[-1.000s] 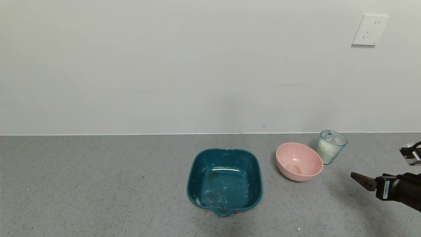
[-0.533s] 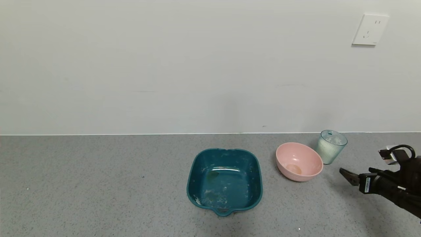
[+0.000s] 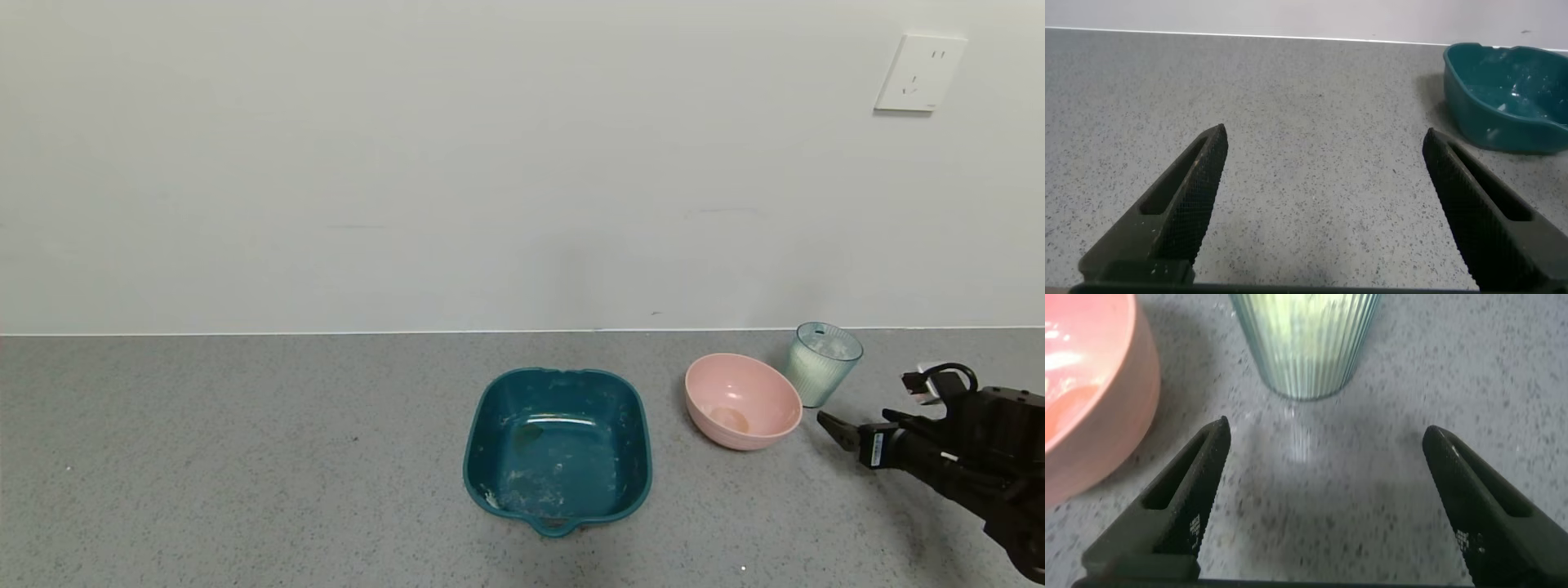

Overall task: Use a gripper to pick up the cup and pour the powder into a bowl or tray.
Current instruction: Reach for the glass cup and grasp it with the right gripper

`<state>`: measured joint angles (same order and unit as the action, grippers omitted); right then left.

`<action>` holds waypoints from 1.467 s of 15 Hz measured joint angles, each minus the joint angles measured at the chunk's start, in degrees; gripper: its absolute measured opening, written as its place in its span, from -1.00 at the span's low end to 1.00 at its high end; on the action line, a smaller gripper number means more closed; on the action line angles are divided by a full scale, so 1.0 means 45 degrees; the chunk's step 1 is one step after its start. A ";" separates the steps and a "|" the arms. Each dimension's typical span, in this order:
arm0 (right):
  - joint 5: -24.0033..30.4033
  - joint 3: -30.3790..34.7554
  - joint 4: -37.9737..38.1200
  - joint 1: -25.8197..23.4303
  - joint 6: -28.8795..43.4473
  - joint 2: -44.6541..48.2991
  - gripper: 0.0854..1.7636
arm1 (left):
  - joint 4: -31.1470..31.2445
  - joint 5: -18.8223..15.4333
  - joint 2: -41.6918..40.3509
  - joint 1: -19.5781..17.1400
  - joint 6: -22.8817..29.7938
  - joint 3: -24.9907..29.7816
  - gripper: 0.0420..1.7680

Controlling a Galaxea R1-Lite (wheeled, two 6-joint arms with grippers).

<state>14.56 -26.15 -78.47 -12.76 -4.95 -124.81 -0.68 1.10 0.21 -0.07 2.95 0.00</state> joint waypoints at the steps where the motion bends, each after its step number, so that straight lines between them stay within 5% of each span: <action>1: 0.0000 -0.0282 0.0005 0.0000 0.0000 -0.0130 0.94 | 0.0005 0.0000 0.0000 0.0000 0.0000 0.0000 0.94; 22: -0.0008 -0.3828 0.0054 0.0688 -0.0033 -0.2167 0.94 | 0.0005 0.0005 0.0000 -0.0005 -0.0003 0.0000 0.94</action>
<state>14.52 -43.37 -78.23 -9.67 -5.10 -134.56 -0.66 1.12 0.21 -0.10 2.94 0.00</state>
